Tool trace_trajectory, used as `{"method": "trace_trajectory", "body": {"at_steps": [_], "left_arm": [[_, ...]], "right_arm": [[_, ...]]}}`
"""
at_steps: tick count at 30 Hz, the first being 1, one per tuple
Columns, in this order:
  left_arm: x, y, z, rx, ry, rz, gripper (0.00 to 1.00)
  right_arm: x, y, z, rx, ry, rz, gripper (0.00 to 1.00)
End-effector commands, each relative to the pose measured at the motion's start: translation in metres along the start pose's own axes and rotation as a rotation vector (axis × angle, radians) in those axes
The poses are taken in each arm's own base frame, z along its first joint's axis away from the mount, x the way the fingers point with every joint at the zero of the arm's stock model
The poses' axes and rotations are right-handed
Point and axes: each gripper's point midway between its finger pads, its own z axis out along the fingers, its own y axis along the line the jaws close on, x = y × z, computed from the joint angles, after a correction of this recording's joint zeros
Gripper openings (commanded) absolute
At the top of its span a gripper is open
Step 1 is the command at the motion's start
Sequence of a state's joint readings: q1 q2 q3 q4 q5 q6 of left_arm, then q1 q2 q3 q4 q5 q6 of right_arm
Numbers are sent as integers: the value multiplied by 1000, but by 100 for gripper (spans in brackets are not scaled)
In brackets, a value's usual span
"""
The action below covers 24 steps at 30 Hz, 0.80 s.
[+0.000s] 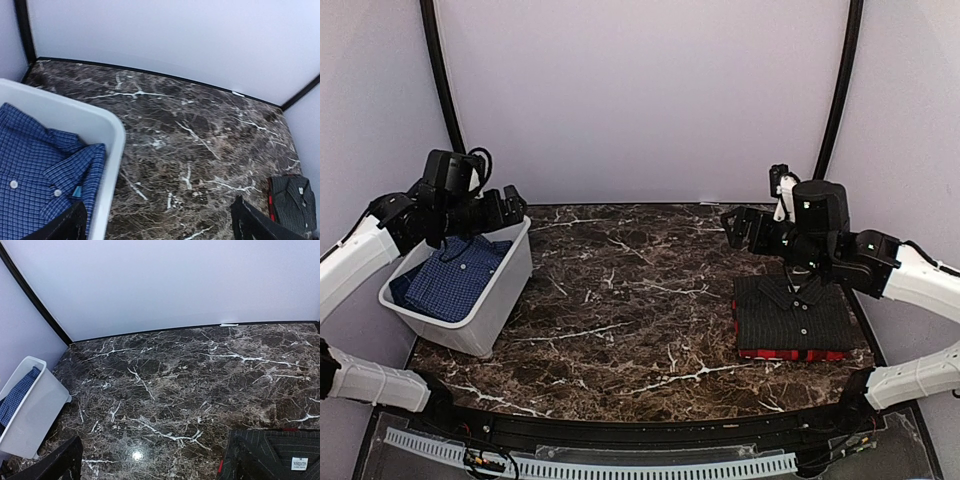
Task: Fold and stack the long sleeve shirts
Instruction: Pick up the crumpled shirt from the bin.
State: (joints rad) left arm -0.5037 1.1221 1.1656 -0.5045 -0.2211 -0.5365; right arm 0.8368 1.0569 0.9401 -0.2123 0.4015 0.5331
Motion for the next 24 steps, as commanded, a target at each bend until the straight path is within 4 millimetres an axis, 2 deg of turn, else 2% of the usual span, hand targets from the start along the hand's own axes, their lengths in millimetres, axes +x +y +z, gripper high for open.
{"method": "trace_trajectory", "body": {"at_steps": [1, 4, 9, 19, 24], "left_arm": [[0, 60, -2, -256, 27, -70, 99], [4, 91, 3, -350, 56, -102, 99], [29, 135, 21, -466, 154, -140, 99], [65, 207, 52, -645, 264, -197, 99], [85, 228, 70, -670, 316, -219, 96]], "right_arm": [[-18, -8, -2, 75, -28, 21, 99], [-17, -7, -1, 83, -11, -14, 99], [-12, 1, 1, 36, 19, -85, 99], [-8, 3, -7, -31, -25, -138, 99], [-15, 6, -15, -59, -64, -142, 99]]}}
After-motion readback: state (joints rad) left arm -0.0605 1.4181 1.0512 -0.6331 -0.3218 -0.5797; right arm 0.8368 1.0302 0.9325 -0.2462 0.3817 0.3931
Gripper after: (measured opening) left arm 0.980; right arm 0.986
